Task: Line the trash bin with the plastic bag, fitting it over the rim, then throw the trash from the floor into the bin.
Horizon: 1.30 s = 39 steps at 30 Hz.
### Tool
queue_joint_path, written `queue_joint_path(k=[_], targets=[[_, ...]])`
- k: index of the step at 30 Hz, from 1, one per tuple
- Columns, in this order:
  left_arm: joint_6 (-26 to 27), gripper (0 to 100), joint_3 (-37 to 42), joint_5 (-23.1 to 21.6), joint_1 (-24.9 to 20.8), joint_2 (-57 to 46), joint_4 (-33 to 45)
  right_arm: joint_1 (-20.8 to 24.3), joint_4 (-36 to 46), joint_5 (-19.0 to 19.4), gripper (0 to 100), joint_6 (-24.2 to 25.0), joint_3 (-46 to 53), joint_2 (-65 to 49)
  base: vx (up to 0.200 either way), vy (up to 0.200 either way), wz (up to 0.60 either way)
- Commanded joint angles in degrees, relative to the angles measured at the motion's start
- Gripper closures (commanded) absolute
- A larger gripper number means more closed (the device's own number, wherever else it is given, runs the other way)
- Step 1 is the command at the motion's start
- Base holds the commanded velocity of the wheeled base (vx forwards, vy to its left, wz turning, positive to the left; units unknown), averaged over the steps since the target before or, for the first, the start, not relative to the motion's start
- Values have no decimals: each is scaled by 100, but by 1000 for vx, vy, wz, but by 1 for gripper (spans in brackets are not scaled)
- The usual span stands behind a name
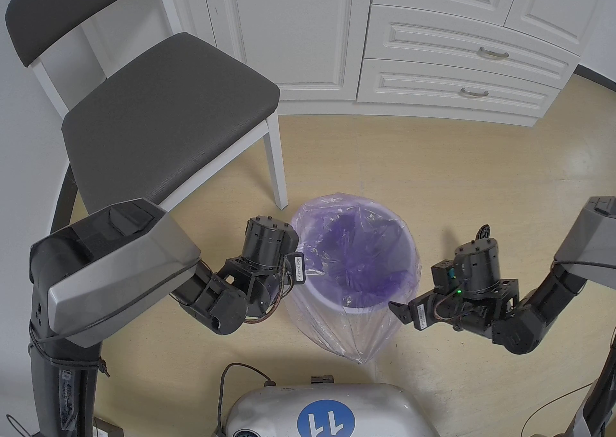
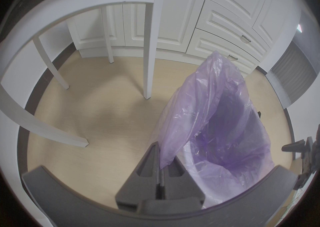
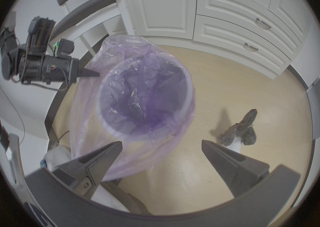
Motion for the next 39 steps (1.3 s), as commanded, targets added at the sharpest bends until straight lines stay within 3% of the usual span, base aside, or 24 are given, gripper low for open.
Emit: queue_joint_path(k=[1,5,13,14,17,28,33,36,39], targets=[[-26,100,-4,-324,257,370,-258,405,-7,-415,0,404,-556,752,0,0,0],[-26,100,4,-420,345,563,-557,475,-7,-731,0,571,-775,989,0,0,0],[-35,100,-22,-658,407,765,-820,352,99,-749,0,308,-459,602,0,0,0],[-43,0,-22,-666,416,757,-820,308,99,-731,0,202,-389,549,0,0,0],[-70,0,22,-658,416,686,-829,229,37,-705,0,0,-283,453,0,0,0],[88,0,901,-649,398,-298,-1207,211,20,-696,0,9,-292,339,0,0,0],[528,0,1376,-781,222,-1071,-1102,176,20,-696,0,9,-301,339,0,0,0],[545,0,1226,-939,169,-1177,-908,159,20,-687,0,18,-318,347,0,0,0],[528,0,409,-1088,169,-931,-399,88,20,-696,0,18,-371,391,0,0,0]])
